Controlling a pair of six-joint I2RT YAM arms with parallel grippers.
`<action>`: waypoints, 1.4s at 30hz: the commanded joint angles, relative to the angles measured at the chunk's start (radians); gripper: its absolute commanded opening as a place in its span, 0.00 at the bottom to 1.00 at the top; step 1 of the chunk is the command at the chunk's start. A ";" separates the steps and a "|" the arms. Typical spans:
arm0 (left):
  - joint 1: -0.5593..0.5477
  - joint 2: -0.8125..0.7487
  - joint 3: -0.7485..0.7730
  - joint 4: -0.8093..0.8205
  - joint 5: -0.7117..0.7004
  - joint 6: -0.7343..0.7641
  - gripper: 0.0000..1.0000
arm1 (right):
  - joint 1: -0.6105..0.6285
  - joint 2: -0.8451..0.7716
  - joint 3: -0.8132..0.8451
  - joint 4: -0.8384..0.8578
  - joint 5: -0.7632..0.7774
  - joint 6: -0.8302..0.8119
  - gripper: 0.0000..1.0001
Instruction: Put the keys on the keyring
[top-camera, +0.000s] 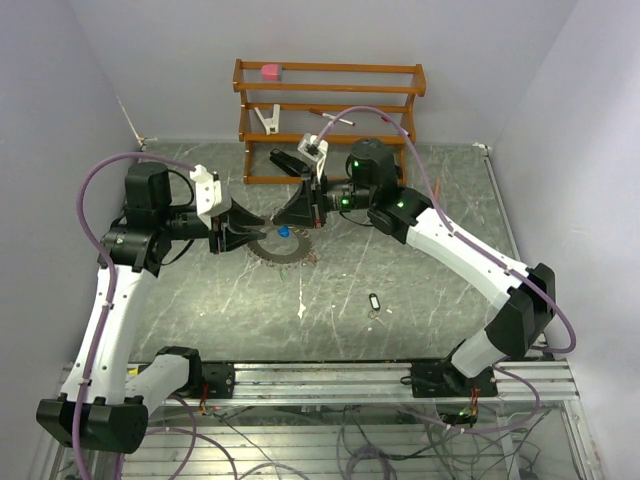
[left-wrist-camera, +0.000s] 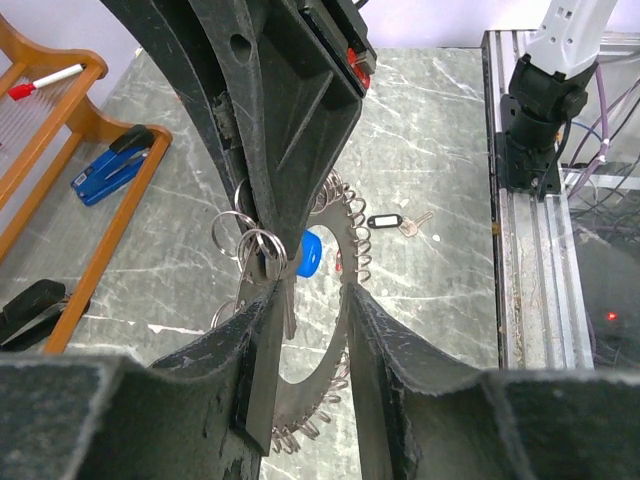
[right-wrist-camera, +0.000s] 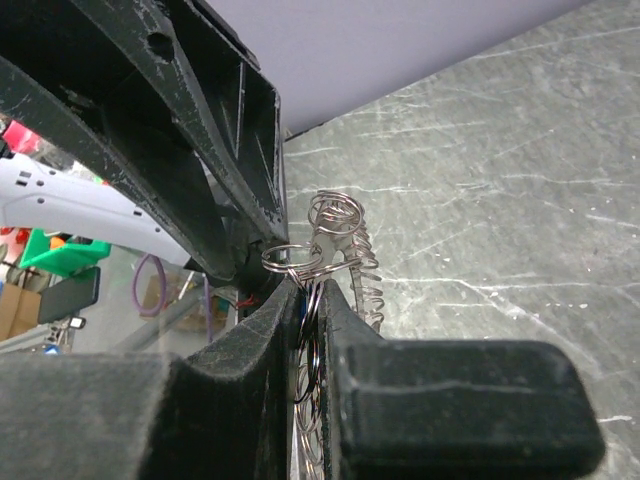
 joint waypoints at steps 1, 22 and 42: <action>-0.021 0.013 0.041 0.028 -0.034 -0.005 0.41 | 0.017 0.021 0.061 -0.043 0.045 -0.025 0.00; -0.034 0.017 0.059 0.050 -0.094 -0.051 0.39 | 0.045 0.031 0.093 -0.080 0.083 -0.047 0.00; -0.048 0.010 0.020 0.080 -0.159 -0.071 0.33 | 0.048 0.036 0.118 -0.088 0.086 -0.036 0.00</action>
